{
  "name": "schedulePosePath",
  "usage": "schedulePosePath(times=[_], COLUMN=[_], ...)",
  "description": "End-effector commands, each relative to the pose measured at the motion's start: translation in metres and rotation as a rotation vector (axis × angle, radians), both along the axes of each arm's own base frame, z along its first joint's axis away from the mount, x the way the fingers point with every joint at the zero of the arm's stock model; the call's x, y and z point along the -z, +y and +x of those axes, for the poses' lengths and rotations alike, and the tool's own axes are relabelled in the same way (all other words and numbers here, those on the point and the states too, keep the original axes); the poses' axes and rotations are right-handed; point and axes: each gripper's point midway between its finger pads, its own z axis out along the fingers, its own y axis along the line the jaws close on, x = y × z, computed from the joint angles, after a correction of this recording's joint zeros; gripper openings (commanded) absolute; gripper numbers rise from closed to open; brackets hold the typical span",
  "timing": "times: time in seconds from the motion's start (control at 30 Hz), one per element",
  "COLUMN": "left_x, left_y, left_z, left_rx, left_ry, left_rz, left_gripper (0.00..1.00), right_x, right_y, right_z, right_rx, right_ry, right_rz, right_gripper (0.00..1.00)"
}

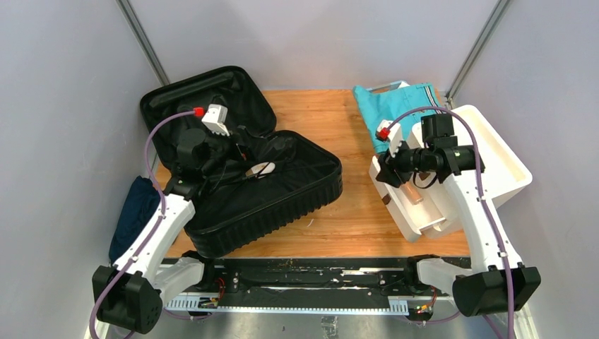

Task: Open, take out, and arrange the luggage
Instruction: Place the personal item in the drawer, then close the drawer of the storage box.

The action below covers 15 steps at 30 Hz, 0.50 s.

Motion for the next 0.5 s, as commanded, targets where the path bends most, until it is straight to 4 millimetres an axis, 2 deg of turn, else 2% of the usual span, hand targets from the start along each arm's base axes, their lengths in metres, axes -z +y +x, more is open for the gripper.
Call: schedulePosePath(times=[0.0, 0.07, 0.23, 0.47], left_x=[-0.014, -0.015, -0.013, -0.011], left_y=[0.005, 0.006, 0.007, 0.009], left_z=[-0.003, -0.005, -0.007, -0.012], left_rx=[-0.012, -0.014, -0.017, -0.022], left_ry=[-0.034, -0.037, -0.034, -0.033], left_rz=[0.009, 0.009, 0.005, 0.007], left_gripper=[1.00, 1.00, 1.00, 1.00], right_x=[-0.001, 0.005, 0.027, 0.072], right_y=[0.040, 0.046, 0.051, 0.029], right_z=[-0.044, -0.056, -0.068, -0.059], right_rx=[-0.215, -0.265, -0.336, -0.316], right_ry=[0.120, 0.145, 0.144, 0.108], right_rz=[0.221, 0.261, 0.279, 0.026], right_gripper=[0.43, 0.32, 0.20, 0.13])
